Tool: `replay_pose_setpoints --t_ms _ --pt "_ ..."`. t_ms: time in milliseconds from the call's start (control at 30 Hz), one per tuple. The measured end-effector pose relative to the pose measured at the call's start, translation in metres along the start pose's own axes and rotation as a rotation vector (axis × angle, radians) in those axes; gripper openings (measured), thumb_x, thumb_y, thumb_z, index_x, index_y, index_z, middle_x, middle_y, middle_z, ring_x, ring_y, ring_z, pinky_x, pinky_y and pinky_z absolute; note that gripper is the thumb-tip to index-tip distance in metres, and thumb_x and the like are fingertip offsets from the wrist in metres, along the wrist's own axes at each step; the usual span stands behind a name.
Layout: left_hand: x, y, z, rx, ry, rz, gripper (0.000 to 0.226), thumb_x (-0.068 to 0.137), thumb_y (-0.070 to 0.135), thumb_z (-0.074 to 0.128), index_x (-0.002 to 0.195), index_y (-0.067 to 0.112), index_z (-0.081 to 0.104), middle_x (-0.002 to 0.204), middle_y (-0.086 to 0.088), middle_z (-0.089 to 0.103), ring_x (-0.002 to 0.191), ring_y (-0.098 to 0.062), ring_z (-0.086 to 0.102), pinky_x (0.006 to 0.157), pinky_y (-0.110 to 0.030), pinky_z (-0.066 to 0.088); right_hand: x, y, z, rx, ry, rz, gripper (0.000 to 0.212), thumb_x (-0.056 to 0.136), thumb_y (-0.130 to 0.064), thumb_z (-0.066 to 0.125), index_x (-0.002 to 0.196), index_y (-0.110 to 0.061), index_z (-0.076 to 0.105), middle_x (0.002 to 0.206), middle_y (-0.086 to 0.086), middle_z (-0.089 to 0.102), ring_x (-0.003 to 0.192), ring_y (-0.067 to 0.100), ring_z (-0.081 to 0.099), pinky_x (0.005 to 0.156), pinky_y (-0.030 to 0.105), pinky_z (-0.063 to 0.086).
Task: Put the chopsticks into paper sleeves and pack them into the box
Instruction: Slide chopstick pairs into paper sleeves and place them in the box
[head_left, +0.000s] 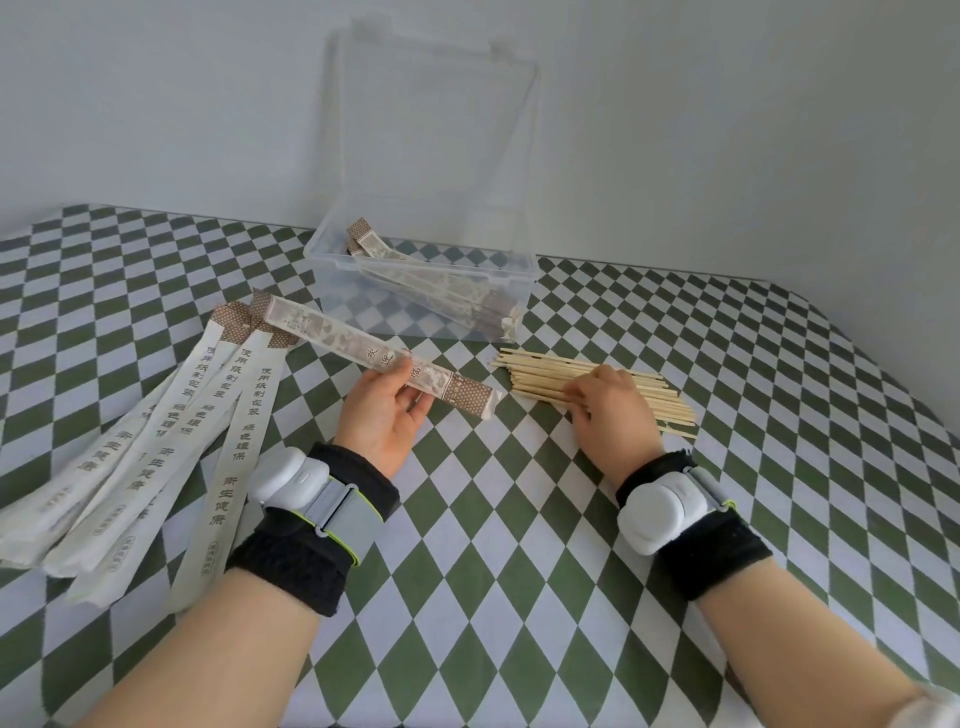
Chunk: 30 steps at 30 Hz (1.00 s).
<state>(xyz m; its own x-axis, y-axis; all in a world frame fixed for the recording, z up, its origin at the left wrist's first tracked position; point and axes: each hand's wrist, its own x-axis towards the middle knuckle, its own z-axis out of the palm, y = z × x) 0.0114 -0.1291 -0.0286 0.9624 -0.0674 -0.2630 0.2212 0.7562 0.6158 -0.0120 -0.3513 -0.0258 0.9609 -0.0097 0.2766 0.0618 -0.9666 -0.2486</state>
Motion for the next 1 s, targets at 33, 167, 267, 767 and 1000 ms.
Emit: replay_pose_setpoints --t_ms 33,167,267,767,1000 --pt "0.0 0.0 0.0 0.002 0.005 0.002 0.032 0.096 0.007 0.046 0.129 0.009 0.044 0.101 -0.007 0.059 0.096 -0.016 0.061 0.075 -0.027 0.051 0.003 0.002 -0.002 -0.042 -0.031 0.012 0.023 0.092 -0.015 0.047 0.107 -0.01 0.063 0.104 0.008 0.058 0.097 0.023 0.048 0.082 0.033 0.044" --pt "0.0 0.001 0.0 0.005 0.014 0.012 0.021 0.096 0.006 0.045 0.117 0.009 0.047 0.095 -0.008 0.059 0.093 -0.016 0.061 0.073 -0.026 0.051 0.011 0.001 -0.007 -0.134 -0.112 -0.005 0.019 0.093 -0.02 0.046 0.103 -0.016 0.062 0.103 0.004 0.057 0.093 0.019 0.048 0.084 0.032 0.044" --pt "-0.001 0.001 0.002 0.008 0.007 0.021 0.012 0.096 0.003 0.045 0.103 0.012 0.049 0.09 -0.008 0.058 0.09 -0.015 0.061 0.072 -0.026 0.051 0.017 -0.001 -0.011 -0.231 -0.164 -0.014 0.018 0.093 -0.022 0.046 0.102 -0.017 0.06 0.101 0.003 0.059 0.092 0.019 0.05 0.085 0.03 0.041" --pt "-0.001 0.001 0.003 -0.022 0.002 0.025 0.043 0.097 0.0 0.041 0.138 0.011 0.033 0.1 -0.01 0.06 0.098 -0.02 0.06 0.076 -0.032 0.051 0.003 -0.026 -0.013 -0.011 -0.064 -0.074 0.018 0.098 -0.025 0.036 0.101 -0.011 0.047 0.091 0.005 0.057 0.078 0.022 0.052 0.07 0.033 0.041" --pt "-0.001 0.003 0.003 -0.018 -0.018 0.021 0.043 0.097 -0.005 0.037 0.137 0.01 0.032 0.108 -0.012 0.048 0.101 -0.023 0.058 0.091 -0.04 0.046 -0.023 -0.045 0.001 0.245 -0.034 -0.292 0.025 0.098 -0.027 0.037 0.112 -0.015 0.053 0.09 0.001 0.06 0.073 0.017 0.053 0.063 0.031 0.045"
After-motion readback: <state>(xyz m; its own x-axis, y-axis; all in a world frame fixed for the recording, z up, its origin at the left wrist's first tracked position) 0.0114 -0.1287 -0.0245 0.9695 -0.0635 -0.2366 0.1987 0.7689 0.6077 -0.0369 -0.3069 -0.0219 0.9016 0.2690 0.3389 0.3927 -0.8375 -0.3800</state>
